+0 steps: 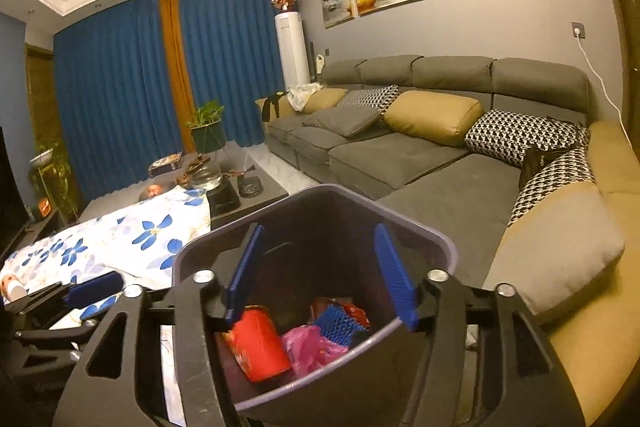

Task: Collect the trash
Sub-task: 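Open both grippers to drop the red cup and black bag into the bin, then move both tools back over the pink bag and white-orange cup on the bed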

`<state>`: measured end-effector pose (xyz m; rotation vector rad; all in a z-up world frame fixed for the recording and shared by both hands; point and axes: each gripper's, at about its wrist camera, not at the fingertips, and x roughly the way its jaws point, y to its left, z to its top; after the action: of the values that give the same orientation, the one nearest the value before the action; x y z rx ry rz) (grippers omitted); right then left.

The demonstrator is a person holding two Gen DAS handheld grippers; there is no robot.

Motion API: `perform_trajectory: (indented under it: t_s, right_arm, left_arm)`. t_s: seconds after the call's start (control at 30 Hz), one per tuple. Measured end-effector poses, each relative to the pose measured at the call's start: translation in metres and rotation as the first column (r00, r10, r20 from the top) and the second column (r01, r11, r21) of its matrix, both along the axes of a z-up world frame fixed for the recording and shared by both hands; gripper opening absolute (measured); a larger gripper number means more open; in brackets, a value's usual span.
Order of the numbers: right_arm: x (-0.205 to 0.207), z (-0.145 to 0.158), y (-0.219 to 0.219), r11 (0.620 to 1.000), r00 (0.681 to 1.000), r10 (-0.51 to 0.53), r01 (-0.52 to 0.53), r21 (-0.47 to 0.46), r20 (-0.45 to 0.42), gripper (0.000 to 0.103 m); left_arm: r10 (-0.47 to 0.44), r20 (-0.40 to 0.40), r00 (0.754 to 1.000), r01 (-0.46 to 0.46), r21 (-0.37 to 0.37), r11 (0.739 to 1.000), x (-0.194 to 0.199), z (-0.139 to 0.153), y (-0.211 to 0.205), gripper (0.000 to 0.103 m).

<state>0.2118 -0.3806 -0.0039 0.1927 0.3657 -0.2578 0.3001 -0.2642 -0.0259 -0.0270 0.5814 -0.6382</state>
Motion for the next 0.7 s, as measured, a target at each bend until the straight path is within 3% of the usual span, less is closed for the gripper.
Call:
perform_trajectory:
  t_s: [0.17,0.37,0.53,0.7]
  right_arm:
    - [-0.019,0.003,0.01,1.0,1.0,-0.012,0.013,-0.005,0.017,0.083]
    - [-0.038,0.007,0.037,0.999,0.999,0.041,-0.041,-0.001,0.022,0.088]
    - [-0.055,0.008,0.078,0.993,0.993,0.115,-0.113,-0.028,0.042,0.089]
    - [-0.063,0.006,0.12,0.978,0.979,0.205,-0.203,-0.054,0.02,0.09]
  left_arm:
    - [0.117,0.059,0.991,-0.118,0.018,0.993,-0.025,0.009,0.038,0.085]
    - [0.241,0.127,0.962,-0.251,0.067,0.966,-0.066,0.018,0.096,0.09]
    - [0.387,0.152,0.909,-0.401,0.067,0.914,-0.1,0.021,0.152,0.091]
    - [0.539,0.157,0.827,-0.555,0.084,0.827,-0.13,0.014,0.218,0.091]
